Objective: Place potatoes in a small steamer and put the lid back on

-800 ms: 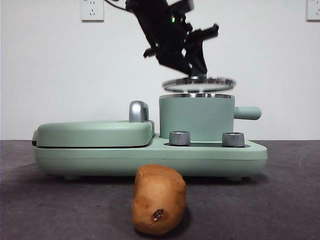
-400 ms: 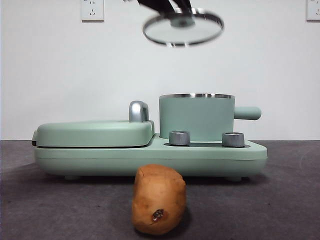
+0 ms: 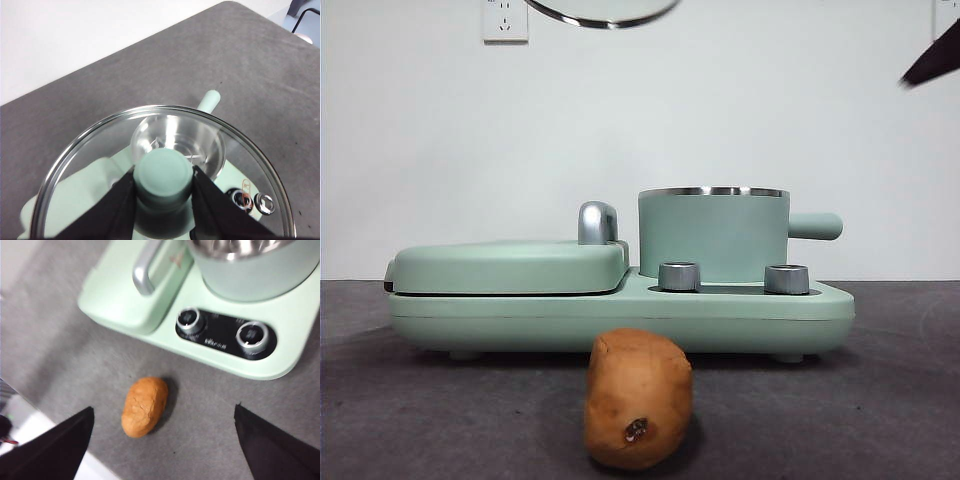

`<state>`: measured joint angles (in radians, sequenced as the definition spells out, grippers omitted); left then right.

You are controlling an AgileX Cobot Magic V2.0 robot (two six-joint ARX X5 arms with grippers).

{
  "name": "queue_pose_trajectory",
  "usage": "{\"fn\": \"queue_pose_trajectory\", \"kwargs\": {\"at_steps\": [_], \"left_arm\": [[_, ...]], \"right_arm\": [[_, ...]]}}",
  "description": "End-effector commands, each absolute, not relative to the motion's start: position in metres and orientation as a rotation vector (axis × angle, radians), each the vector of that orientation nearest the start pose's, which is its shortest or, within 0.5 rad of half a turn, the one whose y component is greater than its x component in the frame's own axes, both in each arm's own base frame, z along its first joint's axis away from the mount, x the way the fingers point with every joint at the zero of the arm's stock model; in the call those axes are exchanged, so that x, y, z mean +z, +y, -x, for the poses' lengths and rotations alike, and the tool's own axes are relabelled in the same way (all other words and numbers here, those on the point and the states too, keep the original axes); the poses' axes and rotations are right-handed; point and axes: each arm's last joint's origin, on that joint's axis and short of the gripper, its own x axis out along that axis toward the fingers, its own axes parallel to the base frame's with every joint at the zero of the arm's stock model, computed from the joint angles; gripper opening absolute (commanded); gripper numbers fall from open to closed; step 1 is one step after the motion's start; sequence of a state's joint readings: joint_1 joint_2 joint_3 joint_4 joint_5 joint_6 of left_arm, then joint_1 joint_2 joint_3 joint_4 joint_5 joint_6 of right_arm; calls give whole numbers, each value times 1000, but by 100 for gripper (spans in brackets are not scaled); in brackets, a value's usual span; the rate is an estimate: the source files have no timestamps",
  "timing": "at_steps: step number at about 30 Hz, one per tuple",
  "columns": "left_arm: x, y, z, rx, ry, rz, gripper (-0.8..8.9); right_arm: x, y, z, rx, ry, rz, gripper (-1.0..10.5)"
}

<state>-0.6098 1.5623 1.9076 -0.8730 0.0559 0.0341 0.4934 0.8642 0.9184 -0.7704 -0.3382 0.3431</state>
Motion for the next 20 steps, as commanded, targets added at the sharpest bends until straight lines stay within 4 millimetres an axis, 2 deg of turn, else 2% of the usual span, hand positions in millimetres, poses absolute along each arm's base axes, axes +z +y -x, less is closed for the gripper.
{"fn": "queue_pose_trajectory", "kwargs": {"at_steps": [1,5,10,16,20], "left_arm": [[477,-171,-243,-663,442,-169,14],[484,-159,-230,-657,445,-170,14],[495,-145,-208,-657,430,-166,14],[509,-124,-177,-660,385,-148,14],[516,-111,-158,-661,355,-137,14]], "right_arm": [[311,110,-143,640,904,-258,447],[295,144,-151,640,985,-239,447],[263,182,-159,634,1131,-203,447],[223,211,-170,602,1249,-133,447],[204,225,-175,602,1289,-126,447]]}}
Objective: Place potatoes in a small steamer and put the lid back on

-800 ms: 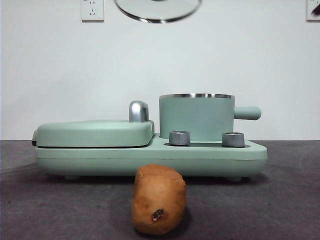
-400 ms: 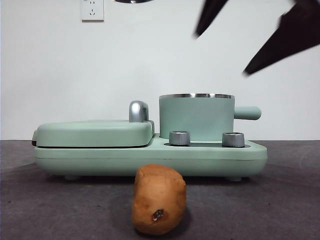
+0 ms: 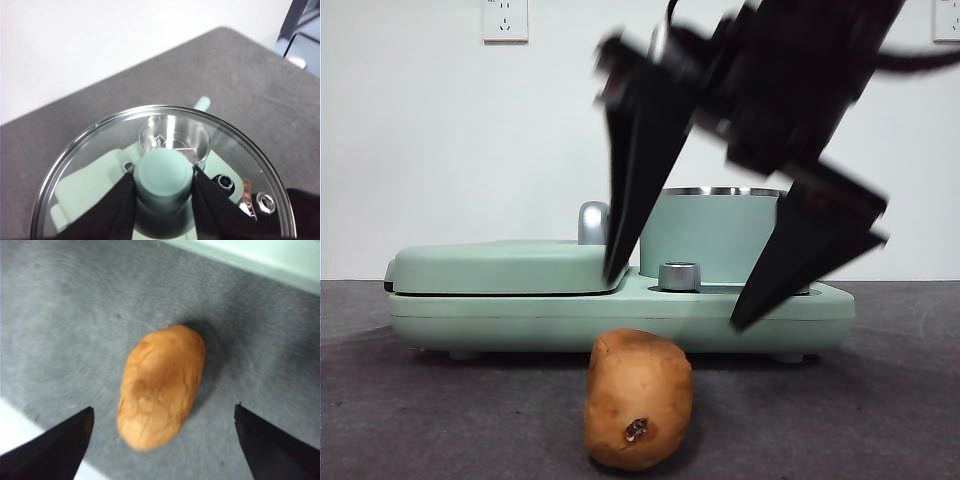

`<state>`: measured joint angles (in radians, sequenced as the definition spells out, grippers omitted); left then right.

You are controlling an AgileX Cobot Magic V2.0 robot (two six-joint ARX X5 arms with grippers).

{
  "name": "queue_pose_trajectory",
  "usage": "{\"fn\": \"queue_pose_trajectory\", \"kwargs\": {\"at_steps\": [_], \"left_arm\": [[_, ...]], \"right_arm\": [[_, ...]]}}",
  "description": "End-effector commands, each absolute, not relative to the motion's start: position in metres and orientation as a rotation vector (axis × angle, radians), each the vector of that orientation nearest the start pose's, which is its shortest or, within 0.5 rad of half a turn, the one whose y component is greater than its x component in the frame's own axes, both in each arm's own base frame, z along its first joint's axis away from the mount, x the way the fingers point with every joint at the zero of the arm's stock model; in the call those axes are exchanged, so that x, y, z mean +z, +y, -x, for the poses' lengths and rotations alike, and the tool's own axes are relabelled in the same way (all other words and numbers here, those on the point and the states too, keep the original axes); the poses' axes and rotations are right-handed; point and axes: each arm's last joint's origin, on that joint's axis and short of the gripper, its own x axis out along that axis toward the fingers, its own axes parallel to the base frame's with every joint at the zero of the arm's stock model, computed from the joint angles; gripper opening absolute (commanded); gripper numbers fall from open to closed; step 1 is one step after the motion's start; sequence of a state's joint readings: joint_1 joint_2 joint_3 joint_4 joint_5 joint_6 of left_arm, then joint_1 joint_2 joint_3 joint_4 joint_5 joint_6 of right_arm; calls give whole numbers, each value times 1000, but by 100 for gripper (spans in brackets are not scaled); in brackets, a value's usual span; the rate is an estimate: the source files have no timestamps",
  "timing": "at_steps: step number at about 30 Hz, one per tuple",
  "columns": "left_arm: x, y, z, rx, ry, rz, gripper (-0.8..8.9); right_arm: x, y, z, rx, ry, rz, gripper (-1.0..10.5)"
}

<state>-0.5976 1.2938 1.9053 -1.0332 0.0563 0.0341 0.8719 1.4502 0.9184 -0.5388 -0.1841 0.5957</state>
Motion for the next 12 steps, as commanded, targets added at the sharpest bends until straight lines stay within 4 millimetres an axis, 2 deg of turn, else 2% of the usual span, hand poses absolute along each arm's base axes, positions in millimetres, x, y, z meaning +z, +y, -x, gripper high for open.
{"fn": "queue_pose_trajectory", "kwargs": {"at_steps": [1,9,12], "left_arm": [[517,-108,-154,-661,349,-136,14],[512,-92,-131,-661,336,-130,14],[507,-89,-126,-661,336,-129,14]], "right_arm": [[199,228,-175,603,1296,-122,447],[172,239,-182,586,1356,-97,446],[168,241,-183,591,1360,-99,365]]}}
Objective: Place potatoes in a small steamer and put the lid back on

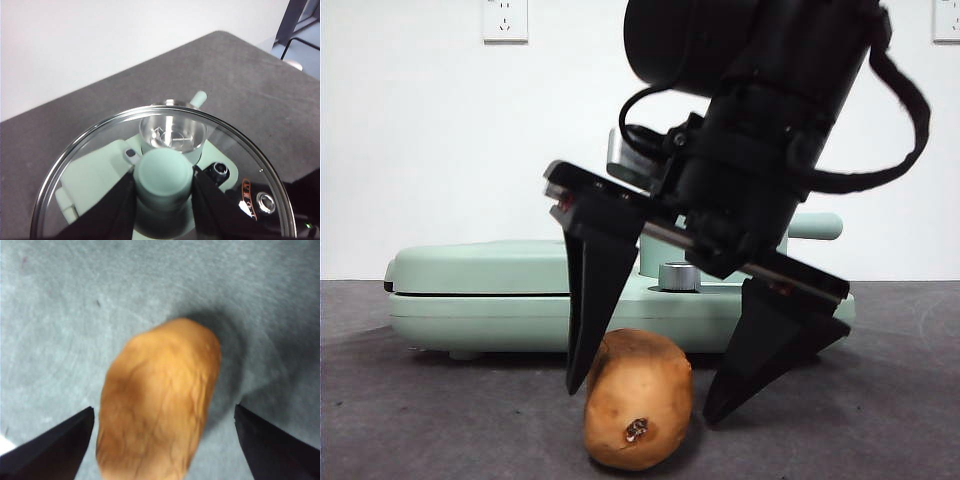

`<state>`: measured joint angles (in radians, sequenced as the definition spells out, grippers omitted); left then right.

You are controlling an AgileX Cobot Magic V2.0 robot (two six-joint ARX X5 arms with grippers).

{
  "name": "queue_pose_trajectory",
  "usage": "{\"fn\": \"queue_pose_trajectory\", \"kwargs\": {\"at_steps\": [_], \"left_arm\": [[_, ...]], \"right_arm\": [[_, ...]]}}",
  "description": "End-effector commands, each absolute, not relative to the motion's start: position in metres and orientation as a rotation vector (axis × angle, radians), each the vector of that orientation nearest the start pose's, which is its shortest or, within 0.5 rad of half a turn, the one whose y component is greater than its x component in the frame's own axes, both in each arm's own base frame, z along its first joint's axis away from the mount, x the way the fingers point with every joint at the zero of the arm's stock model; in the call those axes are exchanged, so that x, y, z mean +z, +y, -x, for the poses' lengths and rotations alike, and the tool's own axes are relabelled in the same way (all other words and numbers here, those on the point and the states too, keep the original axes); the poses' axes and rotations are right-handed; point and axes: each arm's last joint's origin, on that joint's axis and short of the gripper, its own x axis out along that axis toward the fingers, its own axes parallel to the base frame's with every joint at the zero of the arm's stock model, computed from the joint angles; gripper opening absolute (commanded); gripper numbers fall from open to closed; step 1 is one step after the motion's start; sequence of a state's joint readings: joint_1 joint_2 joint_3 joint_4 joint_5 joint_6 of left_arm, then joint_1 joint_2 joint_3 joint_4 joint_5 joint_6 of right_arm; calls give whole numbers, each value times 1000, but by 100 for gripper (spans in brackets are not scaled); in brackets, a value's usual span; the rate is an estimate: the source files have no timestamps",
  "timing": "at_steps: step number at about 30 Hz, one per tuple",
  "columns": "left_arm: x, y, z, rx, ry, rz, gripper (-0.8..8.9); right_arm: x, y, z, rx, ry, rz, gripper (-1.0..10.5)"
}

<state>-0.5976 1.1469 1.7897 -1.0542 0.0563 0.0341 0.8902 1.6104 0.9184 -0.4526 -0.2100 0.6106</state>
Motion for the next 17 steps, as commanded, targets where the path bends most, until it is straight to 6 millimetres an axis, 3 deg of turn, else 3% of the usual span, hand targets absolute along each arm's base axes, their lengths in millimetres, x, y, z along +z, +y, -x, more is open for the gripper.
{"fn": "queue_pose_trajectory", "kwargs": {"at_steps": [1,4,9,12,17], "left_arm": [[506,-88,-125,-661,333,-129,14],[503,-86,-121,-661,333,-129,14],[503,-83,-118,-661,326,-127,14],[503,-83,-118,-661,326,-127,14],[503,-83,-118,-661,326,-127,14]], "right_arm": [[168,241,-183,592,1361,-100,298],[168,242,-183,599,1363,-104,140],[182,245,-190,610,1360,-120,127],[208,249,-200,625,1338,-98,127],[272,247,-224,628,1256,-61,127]]}}
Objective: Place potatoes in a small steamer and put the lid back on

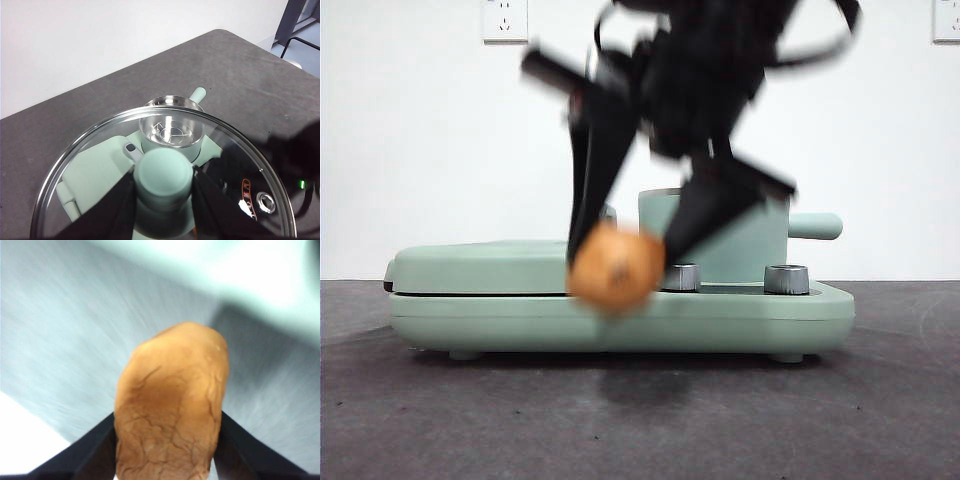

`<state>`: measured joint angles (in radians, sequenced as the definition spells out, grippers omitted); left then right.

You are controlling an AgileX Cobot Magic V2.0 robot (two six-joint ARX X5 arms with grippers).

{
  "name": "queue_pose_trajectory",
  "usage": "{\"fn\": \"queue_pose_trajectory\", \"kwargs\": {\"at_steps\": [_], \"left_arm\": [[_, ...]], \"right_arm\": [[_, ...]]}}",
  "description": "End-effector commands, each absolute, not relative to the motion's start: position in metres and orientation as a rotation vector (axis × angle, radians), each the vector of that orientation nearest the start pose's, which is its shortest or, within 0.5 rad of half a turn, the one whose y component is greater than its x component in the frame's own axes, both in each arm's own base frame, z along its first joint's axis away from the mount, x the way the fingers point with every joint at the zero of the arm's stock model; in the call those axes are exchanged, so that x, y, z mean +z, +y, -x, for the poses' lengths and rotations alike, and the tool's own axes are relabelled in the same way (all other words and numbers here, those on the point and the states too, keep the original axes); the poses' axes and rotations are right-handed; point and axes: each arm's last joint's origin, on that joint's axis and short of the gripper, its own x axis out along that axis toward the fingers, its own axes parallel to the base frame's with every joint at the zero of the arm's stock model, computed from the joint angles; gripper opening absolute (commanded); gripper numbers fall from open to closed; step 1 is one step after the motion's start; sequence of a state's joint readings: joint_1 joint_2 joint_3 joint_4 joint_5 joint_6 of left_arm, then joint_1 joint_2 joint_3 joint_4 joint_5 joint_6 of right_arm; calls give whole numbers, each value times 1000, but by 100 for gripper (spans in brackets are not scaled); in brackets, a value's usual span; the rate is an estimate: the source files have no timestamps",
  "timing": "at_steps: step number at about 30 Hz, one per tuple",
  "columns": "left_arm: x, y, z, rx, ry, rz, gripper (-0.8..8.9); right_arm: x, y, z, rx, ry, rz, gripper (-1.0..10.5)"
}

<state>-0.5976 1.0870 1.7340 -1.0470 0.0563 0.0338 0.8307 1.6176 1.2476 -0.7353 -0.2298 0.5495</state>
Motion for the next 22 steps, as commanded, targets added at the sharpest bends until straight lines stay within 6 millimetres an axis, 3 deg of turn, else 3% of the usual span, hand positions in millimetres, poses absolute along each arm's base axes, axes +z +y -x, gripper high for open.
{"fn": "queue_pose_trajectory", "kwargs": {"at_steps": [1,6,10,14,22], "left_arm": [[503,-83,-118,-661,326,-127,14],[503,-84,-118,-661,327,-127,14],[502,-85,-120,-662,333,-128,14],[501,-87,-123,-662,341,-130,14],[498,-93,-131,-661,367,-138,14]], "right_arm": [[283,245,-229,617,1225,-50,127],[339,222,-262,588,1047,-33,127],[357,203,-292,538,988,-52,127],[356,192,-325,493,975,-49,127],[317,181,-380,434,1066,-65,128]]}}
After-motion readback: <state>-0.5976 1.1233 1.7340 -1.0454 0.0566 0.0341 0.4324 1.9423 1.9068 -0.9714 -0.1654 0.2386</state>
